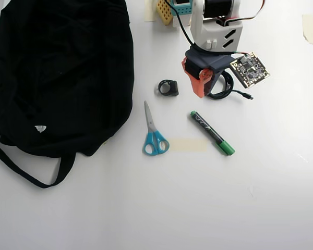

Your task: Put the green marker into the black bag

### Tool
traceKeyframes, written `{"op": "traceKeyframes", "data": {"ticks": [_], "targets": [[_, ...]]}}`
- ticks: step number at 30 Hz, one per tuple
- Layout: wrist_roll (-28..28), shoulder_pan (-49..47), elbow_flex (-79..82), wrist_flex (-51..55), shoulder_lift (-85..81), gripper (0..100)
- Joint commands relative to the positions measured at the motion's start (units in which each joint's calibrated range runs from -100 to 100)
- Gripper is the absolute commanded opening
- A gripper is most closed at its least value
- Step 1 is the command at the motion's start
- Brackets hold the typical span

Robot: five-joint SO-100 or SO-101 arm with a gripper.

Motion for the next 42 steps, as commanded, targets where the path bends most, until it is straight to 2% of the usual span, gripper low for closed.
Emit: {"op": "traceKeyframes", "data": {"ticks": [1,5,15,23,27,32,36,42], "targets": [[1.11,-0.81,0.08,0.18,-0.37,13],[1.11,-0.96,1.16,-0.33,-0.29,18],[1.27,-1.04,-0.82,-0.25,7.84,19],[4.42,-2.53,-10.25,0.01,16.89,19],[4.00,-3.58,-13.85,0.10,20.29,19],[3.00,-6.87,-15.29,-0.33,22.28,25],[-0.09,-10.69,-12.86,0.53,22.37,25],[-0.72,-12.63,-10.88,0.01,23.36,25]]}}
